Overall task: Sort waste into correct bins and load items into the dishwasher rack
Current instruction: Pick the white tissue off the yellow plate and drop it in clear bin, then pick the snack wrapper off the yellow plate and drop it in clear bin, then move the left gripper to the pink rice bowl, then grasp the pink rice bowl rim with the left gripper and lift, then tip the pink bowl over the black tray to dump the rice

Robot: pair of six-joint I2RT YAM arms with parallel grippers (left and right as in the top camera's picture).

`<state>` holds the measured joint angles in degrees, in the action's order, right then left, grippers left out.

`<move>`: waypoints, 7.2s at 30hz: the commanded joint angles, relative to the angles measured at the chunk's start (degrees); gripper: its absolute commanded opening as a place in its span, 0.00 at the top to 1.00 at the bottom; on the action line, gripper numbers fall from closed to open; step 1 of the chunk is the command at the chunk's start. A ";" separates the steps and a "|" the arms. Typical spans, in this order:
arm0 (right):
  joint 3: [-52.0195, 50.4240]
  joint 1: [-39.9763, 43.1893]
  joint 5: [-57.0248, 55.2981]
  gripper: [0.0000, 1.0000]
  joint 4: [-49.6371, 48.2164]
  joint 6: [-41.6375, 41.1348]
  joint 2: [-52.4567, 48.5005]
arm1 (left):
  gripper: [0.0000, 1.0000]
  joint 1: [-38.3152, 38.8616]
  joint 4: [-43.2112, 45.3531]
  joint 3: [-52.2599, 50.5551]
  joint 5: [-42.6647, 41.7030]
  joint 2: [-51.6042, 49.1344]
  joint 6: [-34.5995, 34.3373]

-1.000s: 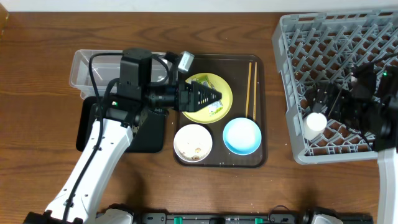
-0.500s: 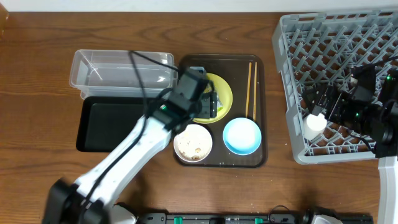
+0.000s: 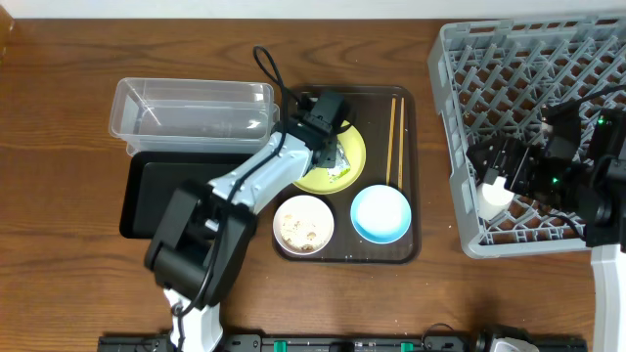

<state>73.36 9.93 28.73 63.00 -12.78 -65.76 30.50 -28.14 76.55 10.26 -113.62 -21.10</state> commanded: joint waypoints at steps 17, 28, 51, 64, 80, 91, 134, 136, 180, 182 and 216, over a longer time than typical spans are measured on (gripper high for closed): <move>0.76 -1.73 0.68 0.01 -0.42 -0.04 -0.15 | 0.94 -4.20 -8.09 5.77 -0.96 13.49 0.04; 0.76 -1.73 0.68 0.01 -0.44 -0.04 -0.15 | 0.43 -15.32 -8.98 5.68 1.25 12.66 1.73; 0.76 -1.73 0.44 0.01 0.00 -0.04 -0.15 | 0.41 0.07 -0.22 4.90 -11.39 -2.45 -8.00; 0.76 -1.73 0.24 0.01 -0.39 -0.07 -0.15 | 0.94 -2.36 -2.95 6.23 -20.57 0.83 -6.64; 0.76 -1.73 0.24 0.01 0.26 -0.04 -0.15 | 0.85 -16.11 -7.87 6.19 -1.81 13.44 -4.20; 0.76 -1.73 0.22 0.01 0.48 -0.04 -0.15 | 0.33 -14.71 -12.31 6.62 -2.49 18.73 0.55; 0.74 -1.73 -1.49 0.01 3.67 -0.02 -0.15 | 0.94 19.65 -17.84 -8.59 -6.73 11.67 -19.45; 0.74 -1.73 -1.49 0.01 3.67 -0.02 -0.15 | 0.94 19.26 -18.08 -8.09 -6.67 14.19 -18.34; 0.74 -1.73 -1.55 0.01 4.13 -0.02 -0.15 | 0.94 -56.28 -4.50 -33.62 -100.39 24.90 29.05; 0.74 -1.73 -1.51 0.01 4.11 -0.02 -0.15 | 0.94 -56.74 -4.02 -33.62 -100.39 24.90 29.03; 0.74 -1.73 -1.51 0.01 4.11 -0.02 -0.15 | 0.94 -56.81 6.58 -33.62 -88.32 25.49 10.38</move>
<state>73.36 9.04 27.18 67.05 -12.80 -65.95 -26.44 -20.84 42.83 -83.59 -88.71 -6.31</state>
